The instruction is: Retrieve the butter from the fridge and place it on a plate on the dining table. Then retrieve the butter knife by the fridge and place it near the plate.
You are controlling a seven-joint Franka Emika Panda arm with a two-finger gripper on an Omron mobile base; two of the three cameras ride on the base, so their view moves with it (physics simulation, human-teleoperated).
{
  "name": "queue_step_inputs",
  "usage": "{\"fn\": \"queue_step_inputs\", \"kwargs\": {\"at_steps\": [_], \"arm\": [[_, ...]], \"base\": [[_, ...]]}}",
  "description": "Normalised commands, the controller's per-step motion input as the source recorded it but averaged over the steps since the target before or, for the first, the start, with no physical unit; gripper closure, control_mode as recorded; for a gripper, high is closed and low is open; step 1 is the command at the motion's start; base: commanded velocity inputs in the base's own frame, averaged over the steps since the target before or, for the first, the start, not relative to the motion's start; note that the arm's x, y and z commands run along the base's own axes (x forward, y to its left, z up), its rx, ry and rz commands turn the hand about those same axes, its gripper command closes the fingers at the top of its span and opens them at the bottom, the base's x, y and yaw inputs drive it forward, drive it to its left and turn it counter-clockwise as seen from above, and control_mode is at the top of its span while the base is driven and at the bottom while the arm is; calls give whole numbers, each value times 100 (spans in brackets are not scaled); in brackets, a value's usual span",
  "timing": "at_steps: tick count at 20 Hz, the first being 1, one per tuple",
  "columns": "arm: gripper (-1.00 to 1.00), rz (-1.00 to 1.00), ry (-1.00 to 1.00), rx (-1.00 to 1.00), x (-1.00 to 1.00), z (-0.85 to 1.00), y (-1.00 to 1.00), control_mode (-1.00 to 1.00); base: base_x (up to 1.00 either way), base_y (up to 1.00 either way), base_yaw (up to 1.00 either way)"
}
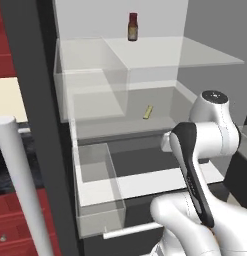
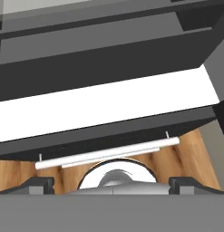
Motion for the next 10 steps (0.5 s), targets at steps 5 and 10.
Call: {"fn": "queue_step_inputs", "kwargs": {"at_steps": [5,10], "arm": [[-100,0,0,0,0,0,0,100],[-100,0,0,0,0,0,0,100]], "base": [[59,-10,0],[58,-6,0]]}}
